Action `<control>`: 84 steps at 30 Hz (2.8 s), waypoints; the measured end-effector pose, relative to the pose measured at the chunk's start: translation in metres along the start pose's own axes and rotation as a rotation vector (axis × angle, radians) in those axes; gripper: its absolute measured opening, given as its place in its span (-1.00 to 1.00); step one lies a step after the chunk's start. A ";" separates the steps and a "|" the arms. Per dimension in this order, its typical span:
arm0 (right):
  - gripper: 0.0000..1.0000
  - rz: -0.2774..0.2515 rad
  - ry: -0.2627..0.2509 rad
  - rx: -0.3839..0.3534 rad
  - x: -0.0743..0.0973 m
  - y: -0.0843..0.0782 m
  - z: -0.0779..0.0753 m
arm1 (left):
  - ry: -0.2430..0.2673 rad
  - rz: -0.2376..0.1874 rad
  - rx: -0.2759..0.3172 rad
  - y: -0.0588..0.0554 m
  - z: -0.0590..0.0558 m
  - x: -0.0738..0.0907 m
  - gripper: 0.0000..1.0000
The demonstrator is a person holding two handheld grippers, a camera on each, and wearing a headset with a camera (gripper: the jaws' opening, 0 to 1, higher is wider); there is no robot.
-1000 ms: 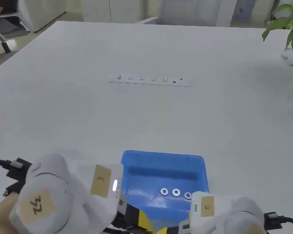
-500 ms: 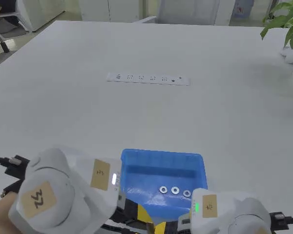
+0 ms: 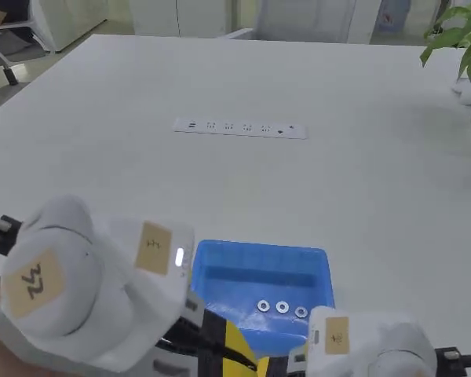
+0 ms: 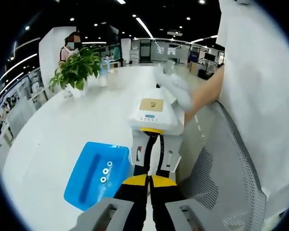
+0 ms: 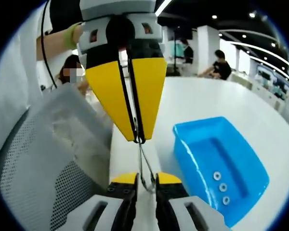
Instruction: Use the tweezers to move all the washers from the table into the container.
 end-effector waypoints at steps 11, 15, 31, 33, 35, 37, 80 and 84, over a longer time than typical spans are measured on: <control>-0.95 0.028 -0.007 0.080 0.003 0.010 0.002 | 0.083 -0.051 0.080 -0.002 -0.002 0.005 -0.83; -0.96 0.013 -0.019 0.075 0.003 0.009 0.002 | 0.178 -0.150 0.192 -0.012 -0.004 0.017 -0.57; -0.96 -0.117 -0.098 -0.119 0.037 0.028 -0.009 | 0.652 -0.336 0.496 -0.062 -0.019 0.038 0.39; -0.96 -0.136 -0.100 -0.130 0.045 0.033 -0.011 | 0.680 -0.316 0.485 -0.067 -0.018 0.041 0.46; -0.95 -0.151 -0.108 -0.147 0.050 0.037 -0.013 | 0.733 -0.320 0.486 -0.070 -0.014 0.046 0.50; -0.95 -0.165 -0.109 -0.169 0.055 0.041 -0.015 | 0.751 -0.364 0.494 -0.064 -0.014 0.045 0.59; -0.94 -0.167 -0.238 -0.355 0.003 0.035 -0.101 | 0.825 -0.414 0.547 -0.066 -0.013 0.057 0.49; -0.93 -0.167 -0.241 -0.342 0.002 0.035 -0.101 | 0.826 -0.412 0.548 -0.067 -0.013 0.057 0.49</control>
Point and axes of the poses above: the centre of the closed fingertips' face, and the gripper's own axes: x roughly backward along the fingers, z roughly to its left, y roughly out of its top, the point moved 7 cm from there along x, roughly backward along the fingers, and after that the axes turned 3 degrees about -x, right-handed, at the moved point
